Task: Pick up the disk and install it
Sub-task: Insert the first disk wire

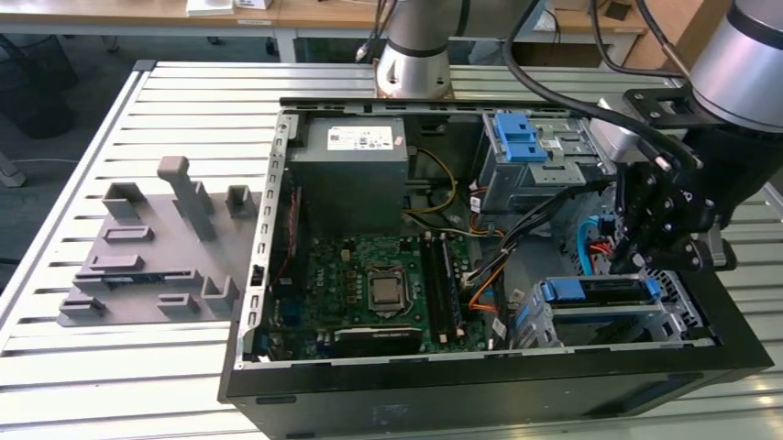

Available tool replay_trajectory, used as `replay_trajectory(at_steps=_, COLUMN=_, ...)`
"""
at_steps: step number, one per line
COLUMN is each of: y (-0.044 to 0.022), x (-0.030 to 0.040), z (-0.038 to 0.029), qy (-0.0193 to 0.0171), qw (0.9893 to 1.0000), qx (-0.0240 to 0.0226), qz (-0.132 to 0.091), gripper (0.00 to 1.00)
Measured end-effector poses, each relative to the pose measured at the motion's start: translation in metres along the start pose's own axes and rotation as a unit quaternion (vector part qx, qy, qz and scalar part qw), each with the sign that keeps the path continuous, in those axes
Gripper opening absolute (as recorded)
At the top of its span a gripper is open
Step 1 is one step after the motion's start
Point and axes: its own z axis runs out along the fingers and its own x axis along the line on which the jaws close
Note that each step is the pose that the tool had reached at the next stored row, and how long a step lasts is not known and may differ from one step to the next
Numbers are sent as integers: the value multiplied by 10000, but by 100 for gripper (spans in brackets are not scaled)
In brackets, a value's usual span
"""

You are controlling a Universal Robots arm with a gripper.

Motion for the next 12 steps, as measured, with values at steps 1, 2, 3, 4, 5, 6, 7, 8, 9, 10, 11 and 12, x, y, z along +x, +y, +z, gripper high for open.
replay_trajectory(at_steps=1, y=-1, x=15, z=1, qy=0, qw=10000, qx=-5, qz=2, gripper=17)
replay_trajectory(at_steps=2, y=-1, x=27, z=3, qy=-1, qw=10000, qx=-9, qz=7, gripper=17)
replay_trajectory(at_steps=3, y=-1, x=36, z=5, qy=-2, qw=10000, qx=-13, qz=16, gripper=17)
replay_trajectory(at_steps=4, y=-1, x=44, z=8, qy=-3, qw=10000, qx=-16, qz=26, gripper=17)
replay_trajectory(at_steps=5, y=-1, x=51, z=10, qy=-5, qw=10000, qx=-19, qz=36, gripper=17)
replay_trajectory(at_steps=6, y=-2, x=57, z=14, qy=-9, qw=10000, qx=-22, qz=43, gripper=17)
replay_trajectory(at_steps=7, y=-5, x=61, z=17, qy=-16, qw=10000, qx=-26, qz=46, gripper=17)
replay_trajectory(at_steps=8, y=-7, x=63, z=20, qy=-23, qw=10000, qx=-27, qz=47, gripper=17)
replay_trajectory(at_steps=9, y=-8, x=63, z=24, qy=-27, qw=10000, qx=-29, qz=48, gripper=17)
replay_trajectory(at_steps=10, y=-9, x=63, z=28, qy=-28, qw=10000, qx=-29, qz=49, gripper=17)
replay_trajectory(at_steps=11, y=-10, x=63, z=32, qy=-27, qw=10000, qx=-30, qz=49, gripper=17)
replay_trajectory(at_steps=12, y=-10, x=63, z=35, qy=-26, qw=10000, qx=-30, qz=48, gripper=17)
